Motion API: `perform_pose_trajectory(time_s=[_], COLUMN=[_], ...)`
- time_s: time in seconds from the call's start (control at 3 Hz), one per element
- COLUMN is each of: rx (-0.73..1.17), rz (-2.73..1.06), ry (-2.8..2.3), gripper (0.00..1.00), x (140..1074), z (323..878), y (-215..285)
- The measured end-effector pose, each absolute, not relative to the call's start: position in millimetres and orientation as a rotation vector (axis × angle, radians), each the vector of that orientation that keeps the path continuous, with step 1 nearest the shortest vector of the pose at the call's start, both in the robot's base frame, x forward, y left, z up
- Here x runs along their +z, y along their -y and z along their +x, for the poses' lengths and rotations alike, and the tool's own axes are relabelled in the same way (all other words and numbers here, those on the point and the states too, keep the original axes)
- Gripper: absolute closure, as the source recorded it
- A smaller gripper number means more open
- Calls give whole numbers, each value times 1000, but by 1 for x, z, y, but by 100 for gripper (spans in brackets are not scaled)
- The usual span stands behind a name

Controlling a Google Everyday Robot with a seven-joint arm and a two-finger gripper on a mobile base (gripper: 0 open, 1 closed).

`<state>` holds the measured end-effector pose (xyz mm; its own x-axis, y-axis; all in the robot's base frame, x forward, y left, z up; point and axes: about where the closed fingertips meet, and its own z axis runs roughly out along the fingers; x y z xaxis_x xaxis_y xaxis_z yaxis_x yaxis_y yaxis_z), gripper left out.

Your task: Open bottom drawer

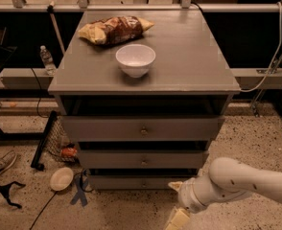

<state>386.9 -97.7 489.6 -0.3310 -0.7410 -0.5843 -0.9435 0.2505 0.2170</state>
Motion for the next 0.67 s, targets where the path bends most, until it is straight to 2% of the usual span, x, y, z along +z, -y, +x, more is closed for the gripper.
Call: perform_pose_trajectory(time_s=[0.33, 0.67], rx=[844, 866], rz=[-1528, -1524], ry=[-2172, -2179], gripper=[0, 0], x=[429, 424], z=[395, 389], y=[69, 67])
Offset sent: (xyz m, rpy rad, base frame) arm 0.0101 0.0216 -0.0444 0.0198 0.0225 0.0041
